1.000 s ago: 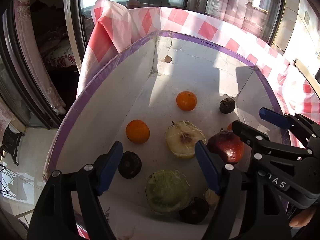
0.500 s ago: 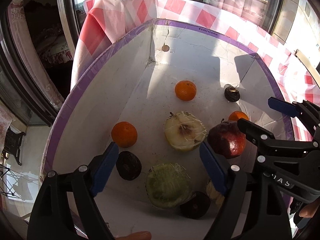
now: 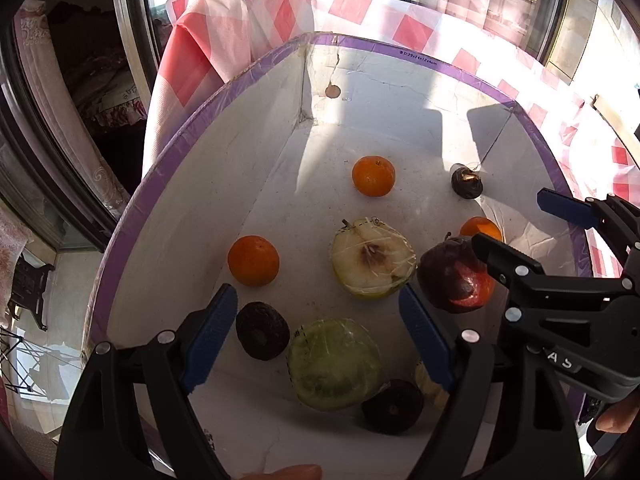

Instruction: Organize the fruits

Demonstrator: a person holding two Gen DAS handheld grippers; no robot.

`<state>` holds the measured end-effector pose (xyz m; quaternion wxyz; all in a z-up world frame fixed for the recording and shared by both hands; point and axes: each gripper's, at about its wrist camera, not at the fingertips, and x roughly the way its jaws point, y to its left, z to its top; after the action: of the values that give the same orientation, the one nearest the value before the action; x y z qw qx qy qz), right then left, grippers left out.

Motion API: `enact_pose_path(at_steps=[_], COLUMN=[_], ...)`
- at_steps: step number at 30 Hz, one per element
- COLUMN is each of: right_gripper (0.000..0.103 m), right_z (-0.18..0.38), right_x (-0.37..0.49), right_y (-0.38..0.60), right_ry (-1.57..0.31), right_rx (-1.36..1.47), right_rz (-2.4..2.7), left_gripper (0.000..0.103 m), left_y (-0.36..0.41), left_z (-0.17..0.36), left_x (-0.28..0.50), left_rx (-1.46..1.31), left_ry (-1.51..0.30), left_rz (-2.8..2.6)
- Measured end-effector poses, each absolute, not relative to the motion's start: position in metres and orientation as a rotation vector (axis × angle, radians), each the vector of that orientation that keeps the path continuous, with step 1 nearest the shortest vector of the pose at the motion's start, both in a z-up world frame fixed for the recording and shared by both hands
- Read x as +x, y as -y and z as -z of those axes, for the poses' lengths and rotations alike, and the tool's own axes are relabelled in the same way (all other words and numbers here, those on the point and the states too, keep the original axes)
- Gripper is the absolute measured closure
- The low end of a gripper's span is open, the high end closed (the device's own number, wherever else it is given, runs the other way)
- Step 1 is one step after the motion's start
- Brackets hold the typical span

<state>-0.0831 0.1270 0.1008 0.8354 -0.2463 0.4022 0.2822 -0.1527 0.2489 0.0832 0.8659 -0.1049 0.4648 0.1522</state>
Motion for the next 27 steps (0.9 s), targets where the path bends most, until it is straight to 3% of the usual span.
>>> enact_pose_path(at_steps=[27], right_gripper=[0.024], right_z=[-0.0996], right_x=[-0.0818], right_y=[-0.1318], right_ry=[-0.836], right_rx=[-0.516], right_rz=[-0.565], left_gripper=[0.022], left_y=[-0.2472], left_z=[-0.0857], left_x=[-0.1488], left_rx=[-0.184], left_ry=[-0.967], left_rz=[-0.383])
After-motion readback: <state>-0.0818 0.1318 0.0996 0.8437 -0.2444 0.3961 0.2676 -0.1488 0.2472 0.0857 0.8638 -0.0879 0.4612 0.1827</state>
